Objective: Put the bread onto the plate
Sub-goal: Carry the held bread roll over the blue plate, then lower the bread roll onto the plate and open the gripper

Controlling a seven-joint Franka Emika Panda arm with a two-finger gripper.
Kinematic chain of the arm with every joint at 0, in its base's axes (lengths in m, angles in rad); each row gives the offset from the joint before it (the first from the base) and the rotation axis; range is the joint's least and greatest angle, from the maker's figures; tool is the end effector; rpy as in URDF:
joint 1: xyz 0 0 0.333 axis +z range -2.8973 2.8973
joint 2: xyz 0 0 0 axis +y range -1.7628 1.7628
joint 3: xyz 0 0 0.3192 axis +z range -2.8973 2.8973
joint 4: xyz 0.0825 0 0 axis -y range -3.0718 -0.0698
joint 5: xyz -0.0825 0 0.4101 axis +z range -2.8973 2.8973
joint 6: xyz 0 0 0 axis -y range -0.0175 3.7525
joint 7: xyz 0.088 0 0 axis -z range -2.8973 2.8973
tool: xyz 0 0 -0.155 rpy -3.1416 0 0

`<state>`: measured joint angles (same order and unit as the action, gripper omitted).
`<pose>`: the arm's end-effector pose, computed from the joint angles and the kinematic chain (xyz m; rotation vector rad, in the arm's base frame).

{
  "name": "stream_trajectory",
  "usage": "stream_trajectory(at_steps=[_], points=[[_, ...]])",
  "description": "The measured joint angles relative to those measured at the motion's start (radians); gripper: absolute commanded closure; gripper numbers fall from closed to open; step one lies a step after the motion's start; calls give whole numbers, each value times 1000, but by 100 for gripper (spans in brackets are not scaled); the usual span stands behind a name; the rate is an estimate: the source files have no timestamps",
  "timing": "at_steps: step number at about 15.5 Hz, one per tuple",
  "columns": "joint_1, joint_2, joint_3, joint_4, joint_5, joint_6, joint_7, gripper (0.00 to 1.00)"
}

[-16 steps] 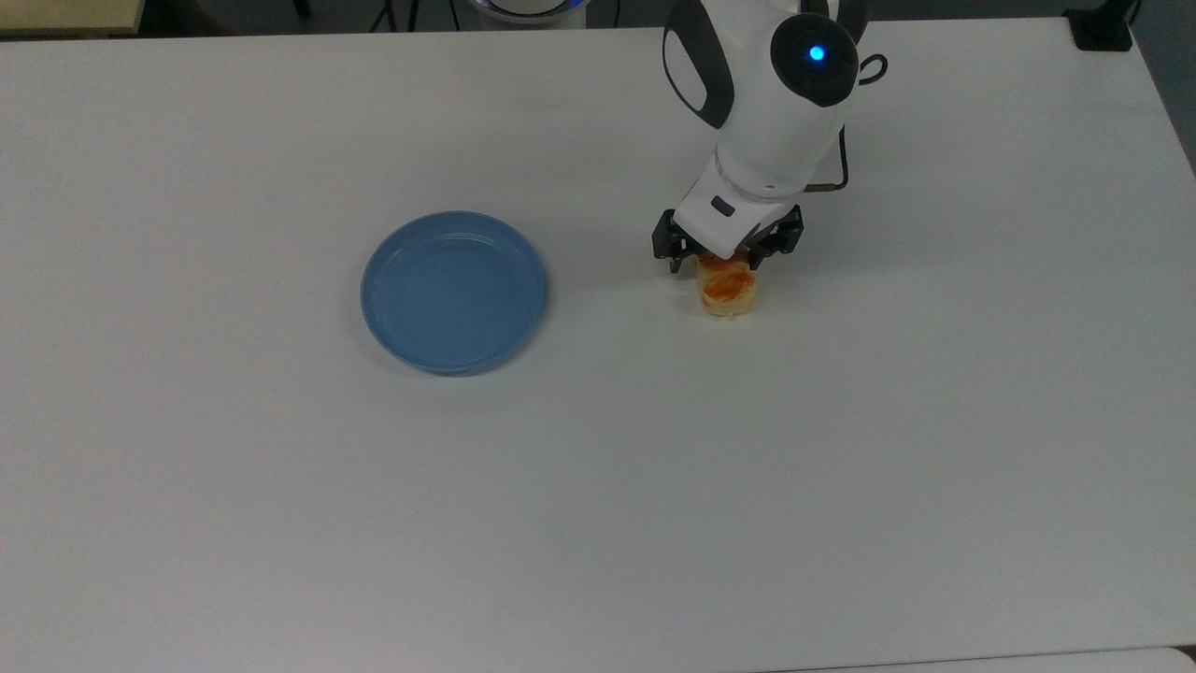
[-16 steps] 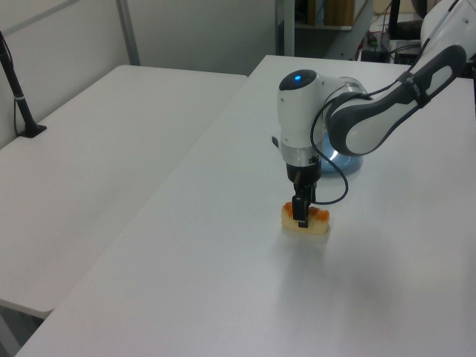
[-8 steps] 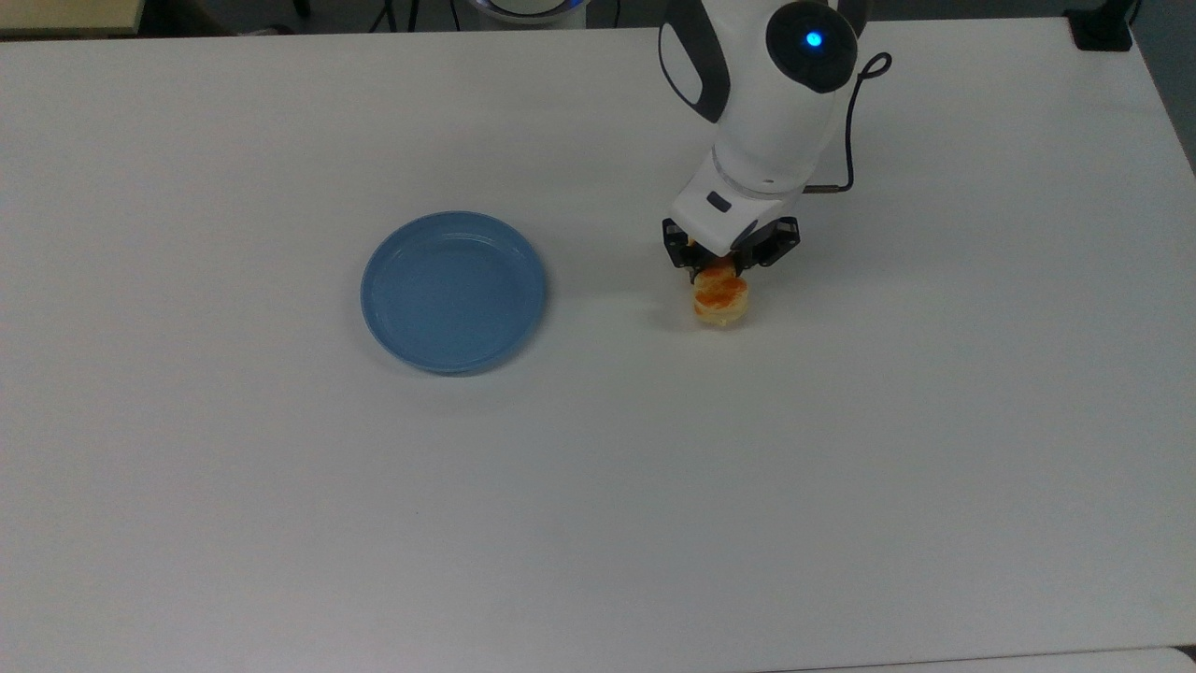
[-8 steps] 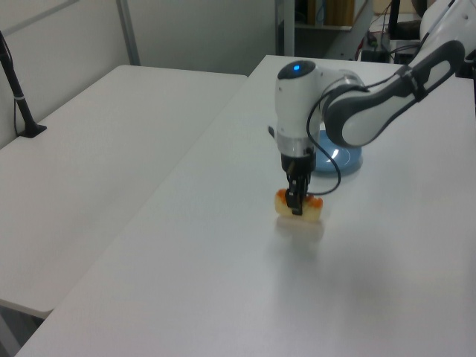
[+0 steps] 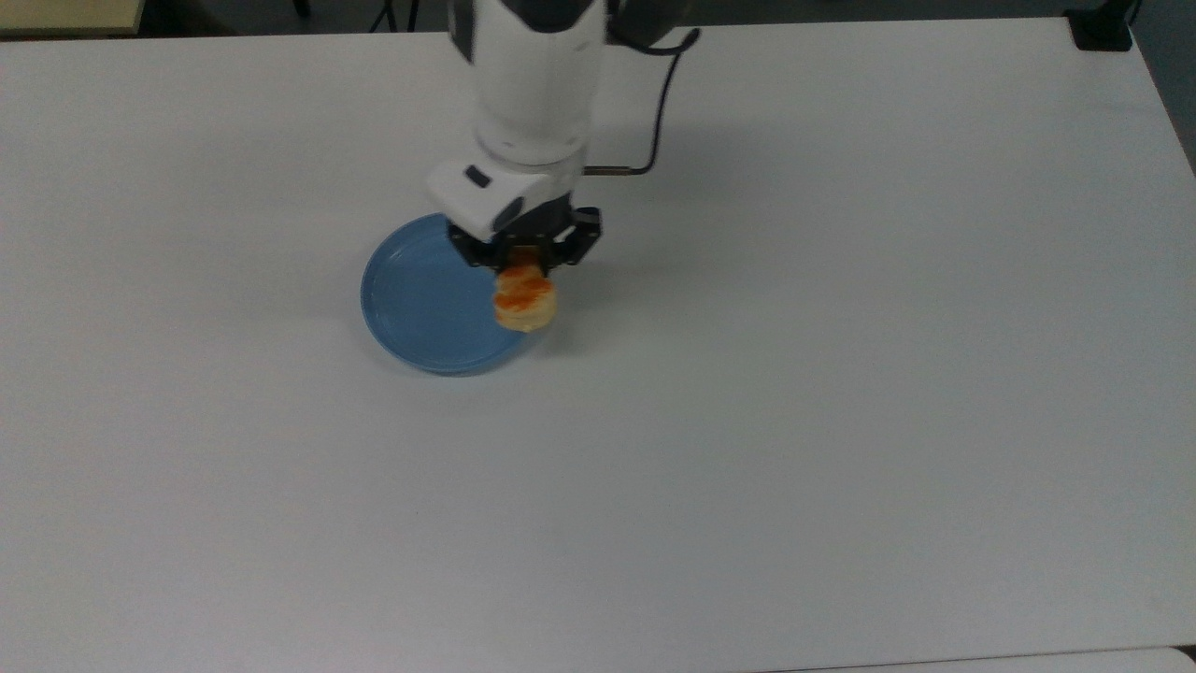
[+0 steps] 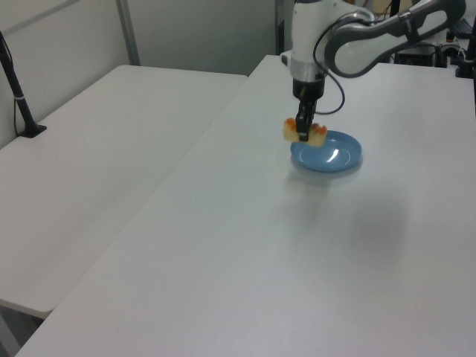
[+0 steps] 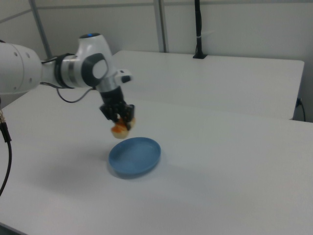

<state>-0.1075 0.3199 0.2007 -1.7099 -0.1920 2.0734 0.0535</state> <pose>0.6775 0.0372 0.3558 3.0311 0.1768 0.0903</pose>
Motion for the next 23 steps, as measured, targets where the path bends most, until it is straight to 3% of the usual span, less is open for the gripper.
stream_trajectory(at_steps=[3,7,18,19,20,21,23], points=[[-38,3,-67,-12,0,0,-126,59],[-48,6,-111,-35,0,0,-194,59],[-32,69,-115,-76,0,9,-182,59],[-31,70,-114,-77,1,27,-169,47],[-31,73,-111,-77,1,43,-149,6],[-31,81,-109,-78,1,56,-127,0],[-25,100,-107,-78,1,72,-99,0]])
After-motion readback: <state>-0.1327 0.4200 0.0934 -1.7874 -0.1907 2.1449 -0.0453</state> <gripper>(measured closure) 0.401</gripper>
